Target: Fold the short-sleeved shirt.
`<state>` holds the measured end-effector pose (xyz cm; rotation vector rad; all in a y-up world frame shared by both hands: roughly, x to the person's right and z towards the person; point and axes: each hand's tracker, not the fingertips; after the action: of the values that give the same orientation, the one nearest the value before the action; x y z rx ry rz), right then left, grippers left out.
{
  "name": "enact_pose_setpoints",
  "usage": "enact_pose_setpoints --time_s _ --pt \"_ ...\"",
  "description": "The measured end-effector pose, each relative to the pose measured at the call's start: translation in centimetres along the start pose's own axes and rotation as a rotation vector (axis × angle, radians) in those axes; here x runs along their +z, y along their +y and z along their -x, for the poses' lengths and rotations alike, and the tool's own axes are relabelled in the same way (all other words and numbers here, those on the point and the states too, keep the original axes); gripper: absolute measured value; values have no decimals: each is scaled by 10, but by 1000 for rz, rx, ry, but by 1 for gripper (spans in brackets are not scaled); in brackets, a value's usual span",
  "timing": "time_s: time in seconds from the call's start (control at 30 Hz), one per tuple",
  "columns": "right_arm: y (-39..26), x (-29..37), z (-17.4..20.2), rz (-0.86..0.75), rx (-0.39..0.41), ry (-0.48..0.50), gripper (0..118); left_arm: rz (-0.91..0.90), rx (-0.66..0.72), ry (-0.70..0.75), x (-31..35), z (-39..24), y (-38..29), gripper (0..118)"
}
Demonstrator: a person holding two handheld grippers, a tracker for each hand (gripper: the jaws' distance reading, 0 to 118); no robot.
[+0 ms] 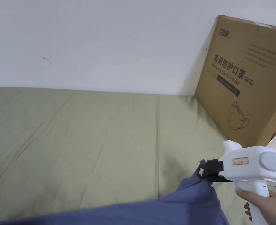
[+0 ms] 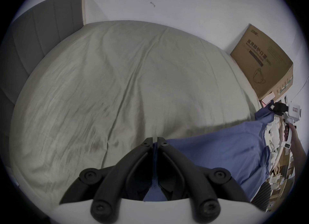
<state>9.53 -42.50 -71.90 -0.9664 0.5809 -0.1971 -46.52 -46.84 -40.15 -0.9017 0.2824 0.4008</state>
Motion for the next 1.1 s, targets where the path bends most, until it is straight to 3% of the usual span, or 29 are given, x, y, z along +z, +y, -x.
enact_pose_setpoints --time_s 0.2,0.33,0.6,0.77,0.9,1.0,1.1 --pt "6 33 15 -115 44 -27 3 -134 0 -41 21 -6 7 3" --pt "1 62 25 -194 -5 -2 3 -217 -23 -65 46 -17 13 3" --pt "-51 131 30 -204 -3 39 3 -157 -75 -147 85 -15 4 3" --pt "-121 180 20 -155 -71 80 3 -102 -112 -136 111 -8 -33 3" --pt "-182 210 7 -42 -118 49 3 -38 -128 -135 129 2 -67 3" --pt "-220 210 -8 85 -145 -15 3 49 -154 -121 134 10 -91 3" --pt "-247 192 -16 178 -120 -123 3 132 -154 -120 126 16 -113 4"
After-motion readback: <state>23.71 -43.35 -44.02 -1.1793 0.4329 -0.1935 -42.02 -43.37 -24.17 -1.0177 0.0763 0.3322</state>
